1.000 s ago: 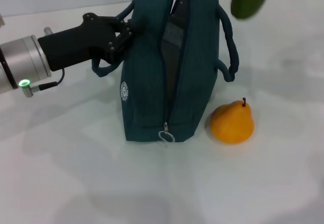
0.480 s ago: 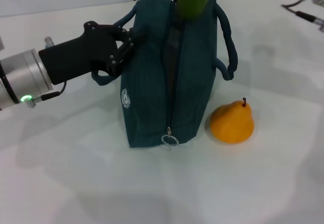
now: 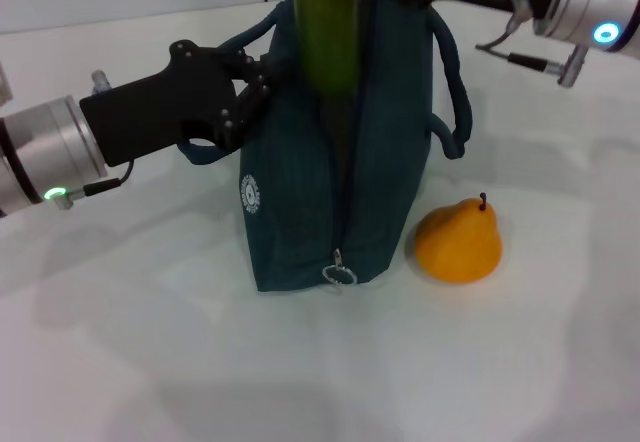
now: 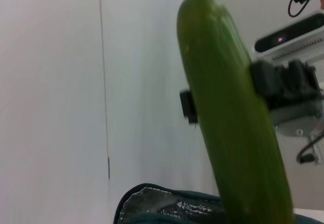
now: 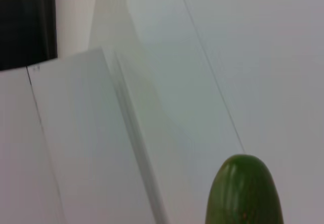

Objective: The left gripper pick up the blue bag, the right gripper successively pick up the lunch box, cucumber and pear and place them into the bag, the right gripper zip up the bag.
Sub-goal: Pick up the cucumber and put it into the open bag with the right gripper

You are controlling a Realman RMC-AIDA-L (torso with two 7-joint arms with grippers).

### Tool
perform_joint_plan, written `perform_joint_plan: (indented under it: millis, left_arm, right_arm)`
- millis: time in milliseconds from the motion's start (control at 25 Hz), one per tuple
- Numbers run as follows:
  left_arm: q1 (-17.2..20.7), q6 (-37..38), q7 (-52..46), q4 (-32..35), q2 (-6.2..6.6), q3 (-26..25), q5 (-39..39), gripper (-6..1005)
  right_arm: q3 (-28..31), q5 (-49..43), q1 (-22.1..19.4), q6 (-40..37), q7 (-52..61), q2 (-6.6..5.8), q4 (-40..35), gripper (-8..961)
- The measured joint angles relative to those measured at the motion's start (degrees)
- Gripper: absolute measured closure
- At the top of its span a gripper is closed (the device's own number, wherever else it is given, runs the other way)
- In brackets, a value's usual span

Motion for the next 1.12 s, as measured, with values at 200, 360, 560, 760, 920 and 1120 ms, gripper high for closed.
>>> perform_joint_plan:
  millis: [200, 360, 560, 760, 920, 1120]
  left_arm:
    - [-0.2, 0.0, 0.3, 0.0, 0.05, 0.0, -0.6, 867]
    - [-0.3, -0.2, 1.0, -0.5, 0.12, 0.0, -1.2, 866]
    - [-0.5, -0.4, 1.3, -0.4, 0.19, 0.0, -1.6, 865]
    - [-0.5, -0.7, 1.3, -0.4, 0.15, 0.0, -1.8, 864]
    - [-0.7, -0.7, 1.3, -0.1, 0.12, 0.0, -1.9, 863]
    - [-0.9, -1.7, 1.3, -0.1, 0.03, 0.0, -1.9, 862]
  right_arm:
    - [-1.8, 0.0, -1.5, 1.0, -0.2, 0.33, 0.1, 232]
    - [-2.3, -0.1, -3.1, 0.7, -0.4, 0.2, -0.4, 222]
    - [-4.5, -0.5, -5.6, 2.1, -3.8, 0.16, -0.9, 210]
    - [-8.1, 0.3, -6.8, 5.0, -6.4, 0.4, -1.7, 198]
    - [-8.2, 0.4, -7.0, 5.1, -7.2, 0.43, -1.6, 188]
    - [-8.1, 1.0, -7.5, 6.8, -7.3, 0.45, -1.7, 175]
